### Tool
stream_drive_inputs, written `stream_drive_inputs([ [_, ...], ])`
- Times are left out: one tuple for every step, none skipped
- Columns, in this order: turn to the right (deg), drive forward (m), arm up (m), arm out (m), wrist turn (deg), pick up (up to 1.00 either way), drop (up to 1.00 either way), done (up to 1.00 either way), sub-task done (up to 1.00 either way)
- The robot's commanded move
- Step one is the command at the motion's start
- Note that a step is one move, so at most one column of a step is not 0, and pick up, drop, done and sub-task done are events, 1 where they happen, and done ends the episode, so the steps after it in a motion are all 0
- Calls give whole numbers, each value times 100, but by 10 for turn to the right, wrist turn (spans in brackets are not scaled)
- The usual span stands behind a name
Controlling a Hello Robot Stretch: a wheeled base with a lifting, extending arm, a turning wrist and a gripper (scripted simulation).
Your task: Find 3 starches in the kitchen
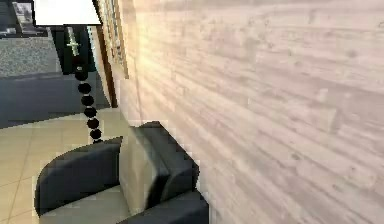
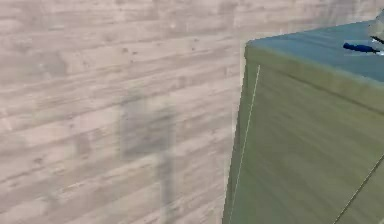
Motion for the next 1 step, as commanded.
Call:
stream_drive_inputs([
  [-450, 0, 0, 0, 0, 0, 0, 0, 0],
])
